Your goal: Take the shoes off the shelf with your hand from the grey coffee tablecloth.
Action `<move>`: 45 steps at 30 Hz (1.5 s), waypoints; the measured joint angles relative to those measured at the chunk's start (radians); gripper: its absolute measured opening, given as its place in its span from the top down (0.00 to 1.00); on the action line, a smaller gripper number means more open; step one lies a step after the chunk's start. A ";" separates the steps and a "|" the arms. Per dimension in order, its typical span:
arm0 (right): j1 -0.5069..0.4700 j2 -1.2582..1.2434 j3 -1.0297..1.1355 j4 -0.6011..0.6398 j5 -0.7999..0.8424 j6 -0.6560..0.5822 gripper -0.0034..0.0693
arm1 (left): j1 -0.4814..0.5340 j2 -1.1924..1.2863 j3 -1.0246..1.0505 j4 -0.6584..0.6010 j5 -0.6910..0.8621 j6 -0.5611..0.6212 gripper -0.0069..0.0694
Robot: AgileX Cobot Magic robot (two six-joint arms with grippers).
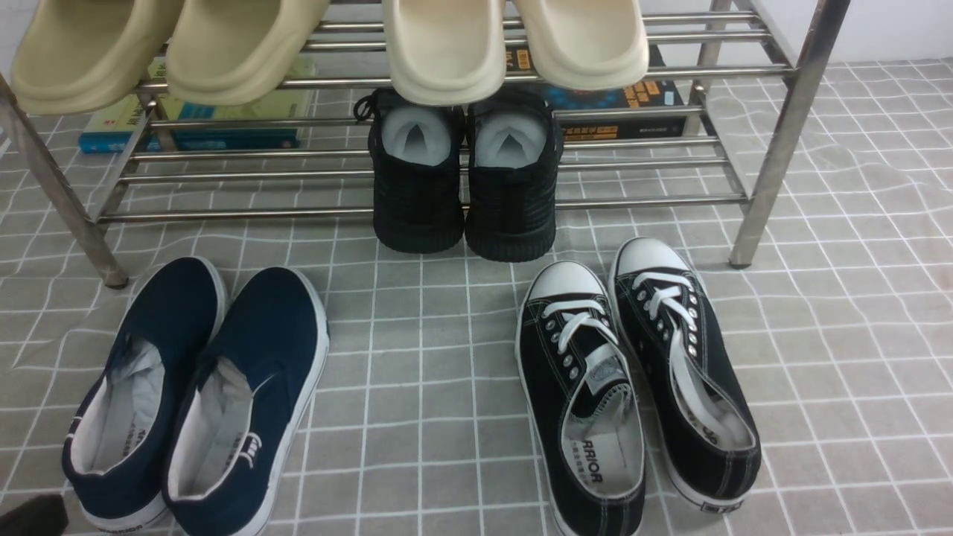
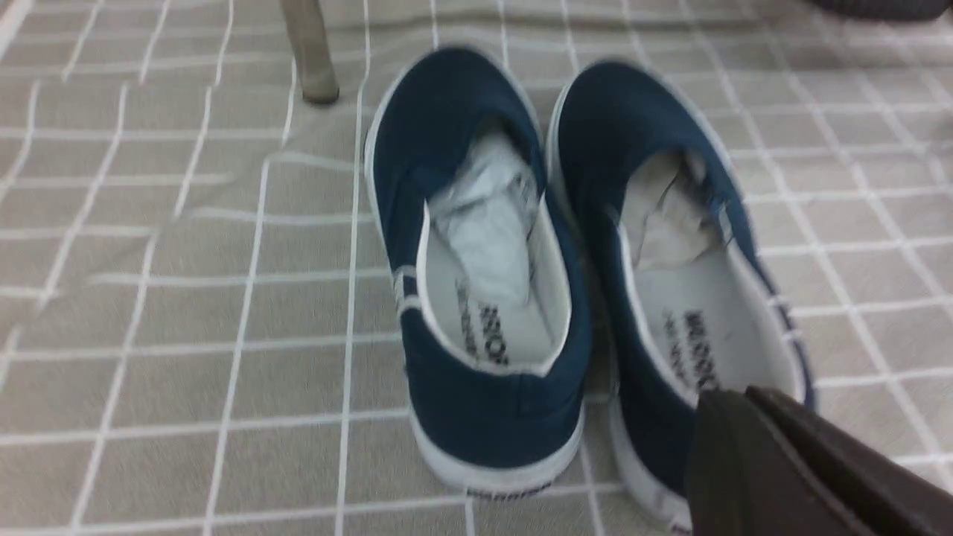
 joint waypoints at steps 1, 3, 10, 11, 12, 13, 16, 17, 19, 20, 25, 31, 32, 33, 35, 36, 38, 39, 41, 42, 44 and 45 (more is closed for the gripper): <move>0.000 0.000 0.000 0.000 0.000 0.000 0.62 | 0.000 -0.013 0.027 0.005 -0.015 0.000 0.89; 0.000 0.000 0.000 0.000 0.000 0.000 0.62 | 0.000 -0.052 0.074 0.036 -0.034 -0.011 0.89; 0.000 0.000 0.000 0.000 0.000 0.000 0.62 | 0.000 -0.159 0.151 0.194 -0.096 -0.219 0.88; 0.000 0.000 0.000 0.000 0.000 0.000 0.62 | 0.000 -0.161 0.166 0.202 -0.102 -0.236 0.88; 0.000 0.000 0.000 0.000 0.000 0.000 0.62 | 0.000 -0.162 0.177 0.205 -0.100 -0.249 0.88; 0.000 0.000 0.000 0.000 0.000 0.000 0.62 | 0.000 -0.162 0.177 0.205 -0.103 -0.252 0.87; 0.000 0.000 0.000 0.000 0.000 0.000 0.62 | 0.000 -0.164 0.177 0.206 -0.102 -0.250 0.87; 0.000 0.000 0.000 0.000 0.000 0.000 0.62 | 0.000 -0.164 0.177 0.206 -0.102 -0.247 0.87; 0.000 0.000 0.000 0.000 0.000 0.000 0.62 | 0.000 -0.164 0.177 0.206 -0.102 -0.246 0.87; 0.000 0.000 0.000 0.000 0.000 0.000 0.62 | 0.000 -0.164 0.177 0.206 -0.103 -0.244 0.87; 0.000 0.000 0.000 0.000 0.000 0.000 0.62 | 0.000 -0.164 0.178 0.206 -0.103 -0.240 0.86; 0.000 0.000 0.000 0.000 0.000 0.000 0.62 | 0.000 -0.164 0.178 0.206 -0.104 -0.236 0.85; 0.000 0.000 0.000 0.000 0.000 0.000 0.62 | 0.000 -0.164 0.178 0.206 -0.104 -0.236 0.85; 0.000 0.000 0.000 0.000 0.000 0.000 0.62 | 0.000 -0.164 0.178 0.206 -0.105 -0.236 0.84; 0.000 0.000 0.000 0.000 0.000 0.000 0.62 | 0.000 -0.164 0.178 0.206 -0.106 -0.236 0.84; 0.000 0.000 0.000 0.000 0.000 0.000 0.62 | 0.000 -0.164 0.178 0.206 -0.106 -0.236 0.84; 0.000 0.000 0.000 0.000 0.000 0.000 0.62 | 0.000 -0.164 0.178 0.206 -0.106 -0.236 0.84; 0.000 0.000 0.000 0.000 0.000 0.000 0.62 | 0.000 -0.164 0.178 0.206 -0.106 -0.236 0.84; 0.000 0.000 0.000 0.000 0.000 0.000 0.62 | 0.000 -0.164 0.178 0.206 -0.106 -0.236 0.84; 0.000 0.000 0.000 0.000 0.000 0.000 0.62 | 0.000 -0.164 0.178 0.206 -0.106 -0.236 0.84; 0.000 0.000 0.000 0.000 0.000 0.000 0.62 | 0.000 -0.164 0.178 0.206 -0.106 -0.236 0.84; 0.000 0.000 0.000 0.000 0.000 0.000 0.62 | 0.000 -0.164 0.178 0.206 -0.106 -0.236 0.83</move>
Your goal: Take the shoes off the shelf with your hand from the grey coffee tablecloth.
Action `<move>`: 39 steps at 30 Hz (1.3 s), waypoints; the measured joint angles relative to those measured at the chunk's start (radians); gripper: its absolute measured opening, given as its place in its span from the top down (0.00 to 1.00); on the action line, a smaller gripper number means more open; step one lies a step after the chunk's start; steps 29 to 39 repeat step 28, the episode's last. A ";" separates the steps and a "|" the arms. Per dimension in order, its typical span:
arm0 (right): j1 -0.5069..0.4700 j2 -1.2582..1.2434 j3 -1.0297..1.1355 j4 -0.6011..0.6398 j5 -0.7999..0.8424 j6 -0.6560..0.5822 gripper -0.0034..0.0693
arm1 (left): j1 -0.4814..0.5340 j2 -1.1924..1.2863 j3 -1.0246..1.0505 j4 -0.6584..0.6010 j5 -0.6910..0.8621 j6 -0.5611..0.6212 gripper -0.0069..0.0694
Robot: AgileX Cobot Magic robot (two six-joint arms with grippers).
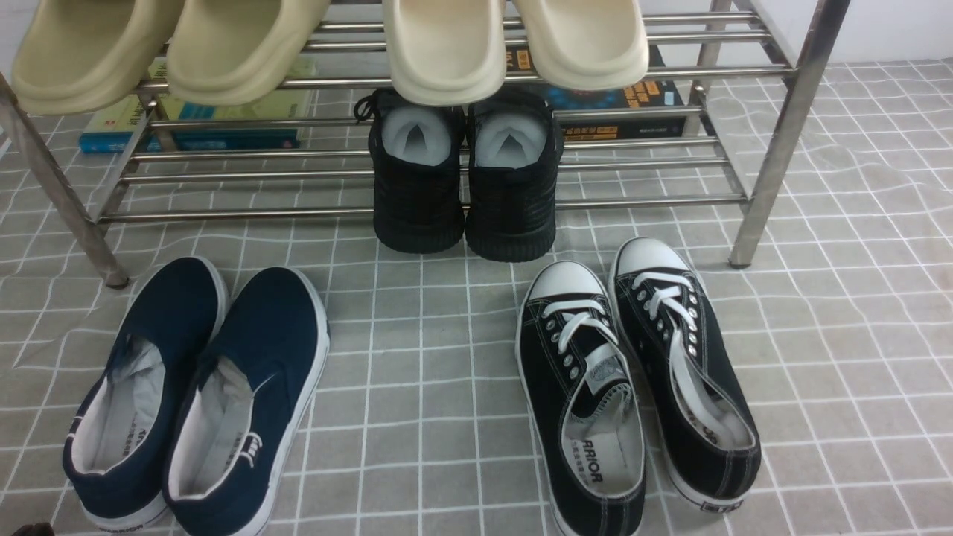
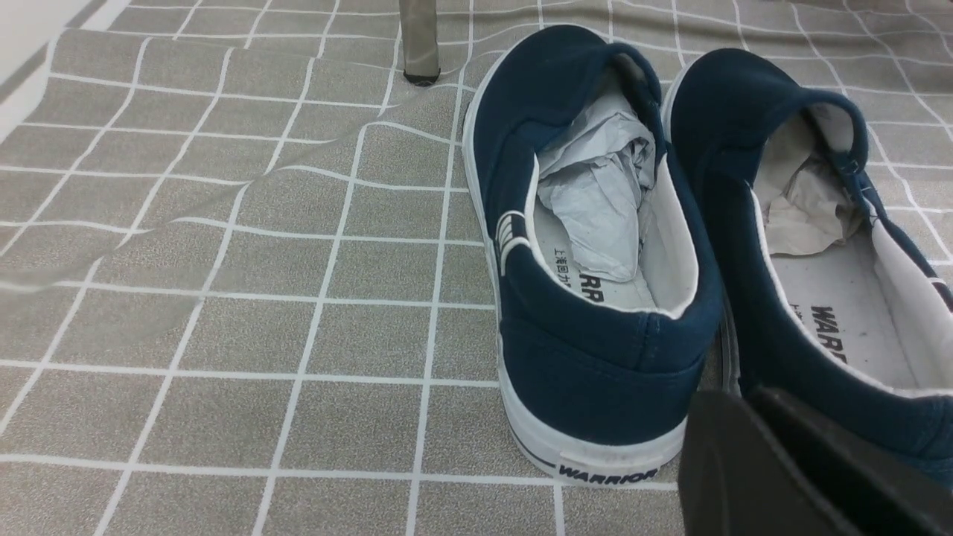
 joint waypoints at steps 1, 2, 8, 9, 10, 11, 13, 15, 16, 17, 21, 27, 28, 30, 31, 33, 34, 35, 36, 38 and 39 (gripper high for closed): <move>0.000 0.000 0.000 0.000 0.000 0.000 0.62 | 0.000 0.000 0.000 0.000 0.000 0.000 0.83; 0.000 0.000 0.000 0.000 0.000 0.000 0.62 | 0.000 0.000 0.000 0.000 0.000 0.000 0.83; 0.000 0.000 0.000 0.000 0.000 0.000 0.62 | 0.000 0.000 0.000 0.000 0.000 0.000 0.82; 0.000 0.000 0.000 0.000 0.000 0.000 0.62 | 0.000 0.000 0.000 0.000 0.000 0.000 0.82; 0.000 0.000 0.000 0.000 0.000 0.000 0.62 | 0.000 0.000 0.000 0.000 0.000 0.000 0.82; 0.000 0.000 0.000 0.000 0.000 0.000 0.62 | 0.000 0.000 0.000 0.000 0.000 0.000 0.82; 0.000 0.000 0.000 0.000 0.000 0.000 0.62 | 0.000 0.000 0.000 0.000 0.000 0.000 0.82; 0.000 0.000 0.000 0.000 0.000 0.000 0.62 | 0.000 0.000 0.000 0.000 0.000 0.000 0.82; 0.000 0.000 0.000 0.000 0.000 0.000 0.62 | 0.000 0.000 0.000 0.000 0.000 0.000 0.82; 0.000 0.000 0.000 0.000 0.000 0.000 0.62 | 0.000 0.000 0.000 0.000 -0.001 0.000 0.82; 0.000 0.000 0.000 0.000 0.000 0.000 0.62 | 0.000 0.000 0.000 0.000 -0.001 0.000 0.81; 0.000 0.000 0.000 0.000 0.000 0.000 0.62 | 0.000 0.000 0.000 0.001 -0.002 0.001 0.81; 0.000 0.000 0.000 0.000 0.000 0.000 0.62 | 0.000 0.000 0.000 0.001 -0.002 0.001 0.81; 0.000 0.000 0.000 0.000 0.000 0.000 0.62 | 0.000 0.000 0.000 0.001 -0.002 0.001 0.81; 0.000 0.000 0.000 0.000 0.000 0.000 0.62 | 0.000 0.000 0.000 0.001 -0.002 0.001 0.81; 0.000 0.000 0.000 0.000 0.000 0.000 0.62 | 0.000 0.000 0.000 0.001 -0.002 0.001 0.81; 0.000 0.000 0.000 0.000 0.000 0.000 0.62 | 0.000 0.000 0.000 0.001 -0.002 0.001 0.81; 0.000 0.000 0.000 0.000 0.000 0.000 0.62 | 0.000 0.000 0.000 0.001 -0.002 0.001 0.81; 0.000 0.000 0.000 0.000 0.000 0.000 0.62 | 0.000 0.000 0.000 0.001 -0.002 0.001 0.81; 0.000 0.000 0.000 0.000 0.000 0.000 0.62 | 0.000 0.000 0.000 0.001 -0.002 0.001 0.81; 0.000 0.000 0.000 0.000 0.000 0.000 0.62 | 0.000 0.000 0.000 0.001 -0.002 0.001 0.81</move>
